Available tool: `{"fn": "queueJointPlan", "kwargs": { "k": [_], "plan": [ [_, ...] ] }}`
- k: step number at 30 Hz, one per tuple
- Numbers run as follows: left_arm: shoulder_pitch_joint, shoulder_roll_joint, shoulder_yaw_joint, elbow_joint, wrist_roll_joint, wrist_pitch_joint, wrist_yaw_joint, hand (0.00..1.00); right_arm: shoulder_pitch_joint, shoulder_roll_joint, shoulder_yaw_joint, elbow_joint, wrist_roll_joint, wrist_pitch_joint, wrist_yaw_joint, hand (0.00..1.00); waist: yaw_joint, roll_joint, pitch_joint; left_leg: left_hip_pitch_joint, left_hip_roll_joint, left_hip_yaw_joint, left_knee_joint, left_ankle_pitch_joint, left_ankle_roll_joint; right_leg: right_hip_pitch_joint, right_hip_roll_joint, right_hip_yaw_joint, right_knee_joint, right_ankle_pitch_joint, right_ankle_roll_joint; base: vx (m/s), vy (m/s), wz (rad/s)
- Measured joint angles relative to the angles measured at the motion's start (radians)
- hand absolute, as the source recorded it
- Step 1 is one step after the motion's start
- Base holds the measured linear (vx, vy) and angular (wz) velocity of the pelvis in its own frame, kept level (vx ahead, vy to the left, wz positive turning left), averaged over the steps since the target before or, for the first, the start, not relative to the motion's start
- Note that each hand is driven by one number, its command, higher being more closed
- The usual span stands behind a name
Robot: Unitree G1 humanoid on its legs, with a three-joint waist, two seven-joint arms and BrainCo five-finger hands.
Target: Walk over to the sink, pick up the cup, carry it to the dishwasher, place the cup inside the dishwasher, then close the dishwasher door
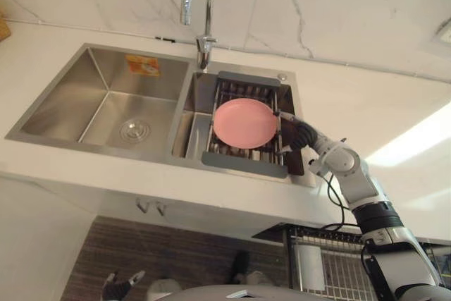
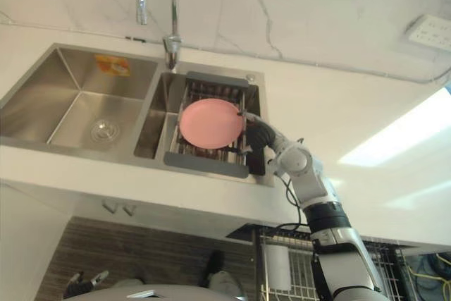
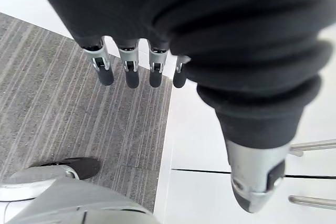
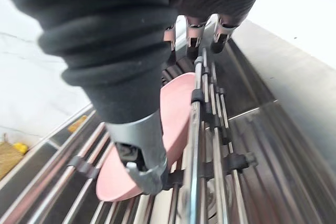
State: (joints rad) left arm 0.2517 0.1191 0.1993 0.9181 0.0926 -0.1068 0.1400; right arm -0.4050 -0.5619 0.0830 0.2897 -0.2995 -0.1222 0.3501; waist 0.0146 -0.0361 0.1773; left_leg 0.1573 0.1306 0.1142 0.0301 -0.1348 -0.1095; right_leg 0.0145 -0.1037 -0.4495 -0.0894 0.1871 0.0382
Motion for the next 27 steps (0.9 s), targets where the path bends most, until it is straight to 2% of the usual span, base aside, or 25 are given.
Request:
{"fn": "queueJointPlan", "kwargs": {
  "k": [5,8,15,27],
  "plan": [
    [-0.035,0.000,-0.005,-0.002,-0.002,0.002,0.014,0.00,0.000,0.001,-0.015,-0.145,-0.006,0.004,0.015,0.00,-0.018,0.006,0.012,0.000,0.000,0.003,-0.001,0.001,0.000,0.000,0.000,0.000,0.000,0.001,-0.001,0.00,0.000,0.00],
    [-0.056,0.002,-0.005,-0.002,-0.003,0.006,0.029,0.00,0.000,0.006,-0.015,-0.196,-0.074,0.017,0.011,0.00,-0.015,0.006,0.012,0.000,0.001,0.003,-0.002,0.003,-0.002,0.002,0.000,-0.001,0.000,0.001,-0.001,0.00,0.000,0.00],
    [-0.053,0.004,-0.004,0.001,-0.003,0.009,0.030,0.00,0.000,0.013,0.016,-0.196,-0.244,0.017,0.008,0.00,0.003,0.000,0.014,0.001,0.002,-0.001,-0.017,0.011,-0.004,0.004,0.001,-0.005,0.000,0.001,-0.001,0.00,0.000,0.02],
    [-0.051,0.024,-0.003,0.005,-0.001,0.008,0.030,0.00,0.000,0.013,0.147,-0.142,-0.363,0.018,0.010,0.00,0.024,-0.023,0.006,0.000,-0.001,-0.008,-0.034,0.024,-0.004,-0.001,-0.002,-0.013,0.000,0.000,-0.001,0.00,0.004,0.01]
  ]
}}
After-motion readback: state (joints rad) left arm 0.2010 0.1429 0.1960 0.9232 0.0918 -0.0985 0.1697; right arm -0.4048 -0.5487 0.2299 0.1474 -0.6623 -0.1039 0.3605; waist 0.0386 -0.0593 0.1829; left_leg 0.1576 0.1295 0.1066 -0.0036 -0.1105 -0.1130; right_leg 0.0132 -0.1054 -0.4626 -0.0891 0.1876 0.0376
